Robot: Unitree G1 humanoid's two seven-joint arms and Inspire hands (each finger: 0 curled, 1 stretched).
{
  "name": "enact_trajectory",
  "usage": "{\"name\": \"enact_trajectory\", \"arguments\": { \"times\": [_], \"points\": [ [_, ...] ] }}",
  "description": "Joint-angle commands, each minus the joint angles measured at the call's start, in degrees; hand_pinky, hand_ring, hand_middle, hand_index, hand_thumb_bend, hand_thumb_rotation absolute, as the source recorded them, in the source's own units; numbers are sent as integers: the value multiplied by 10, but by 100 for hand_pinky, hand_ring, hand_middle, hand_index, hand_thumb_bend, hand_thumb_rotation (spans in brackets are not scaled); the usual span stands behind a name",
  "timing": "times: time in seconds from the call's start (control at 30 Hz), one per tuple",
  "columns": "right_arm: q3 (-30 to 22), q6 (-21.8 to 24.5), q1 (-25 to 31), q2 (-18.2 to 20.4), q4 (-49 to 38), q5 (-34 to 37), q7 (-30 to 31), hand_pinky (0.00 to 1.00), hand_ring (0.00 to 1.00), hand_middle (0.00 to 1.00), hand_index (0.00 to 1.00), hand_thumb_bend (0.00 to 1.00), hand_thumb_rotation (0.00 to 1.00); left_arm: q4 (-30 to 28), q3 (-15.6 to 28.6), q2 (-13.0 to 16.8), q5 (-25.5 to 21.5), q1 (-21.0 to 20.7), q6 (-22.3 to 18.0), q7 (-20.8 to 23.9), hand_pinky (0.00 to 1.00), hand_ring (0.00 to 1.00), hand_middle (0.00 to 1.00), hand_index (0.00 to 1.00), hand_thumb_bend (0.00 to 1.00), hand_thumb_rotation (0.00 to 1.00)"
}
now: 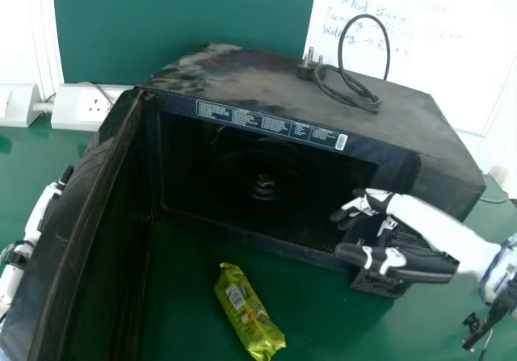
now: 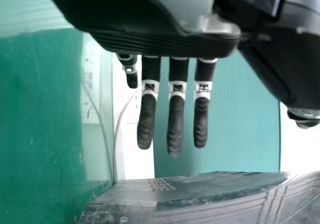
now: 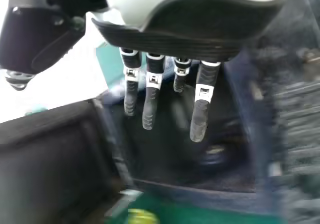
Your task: Put biscuit inside oven
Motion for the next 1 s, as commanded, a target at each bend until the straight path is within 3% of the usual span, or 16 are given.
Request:
{"name": "enact_trajectory", "arguments": {
  "times": [0.0, 0.17, 0.27, 0.4, 0.47, 0.67, 0.73, 0.9, 0.97],
  "points": [
    [12, 5, -3, -10, -6, -15, -5, 52, 75, 79, 85, 94, 52, -6, -4, -4, 11, 9, -6, 11, 29, 33, 40, 49, 52, 7],
    [38, 20, 7, -27, -47, -127, -26, 60, 78, 80, 85, 100, 63, -22, -11, -15, 19, 11, -3, 24, 29, 33, 40, 49, 52, 7],
    [51, 42, 8, -27, -74, -172, -29, 67, 80, 83, 85, 100, 59, -38, -16, -22, 24, 15, 6, 34, 29, 33, 40, 49, 52, 7],
    [76, 108, 7, -33, -117, -215, -20, 77, 85, 87, 89, 100, 50, -61, -22, -29, 33, 24, 13, 45, 28, 32, 40, 49, 52, 7],
    [90, 128, 15, -27, -138, -238, -22, 79, 85, 87, 89, 100, 52, -71, -24, -30, 34, 28, 18, 46, 29, 33, 40, 49, 52, 7],
    [172, 205, 21, -36, -168, -282, -4, 78, 86, 88, 92, 99, 66, -84, -30, -30, 36, 32, 24, 48, 29, 33, 41, 49, 52, 7],
    [216, 248, 8, -45, -182, -309, -1, 79, 86, 89, 94, 100, 66, -87, -31, -29, 36, 33, 28, 50, 29, 33, 41, 49, 52, 7],
    [340, 311, -12, -17, -209, -408, -28, 63, 79, 85, 89, 100, 62, -87, -30, -28, 37, 31, 32, 52, 29, 34, 41, 49, 52, 7],
    [385, 335, -25, -8, -215, -449, -20, 61, 81, 87, 89, 100, 62, -83, -30, -27, 36, 29, 29, 50, 29, 33, 41, 49, 52, 7]
  ]
}}
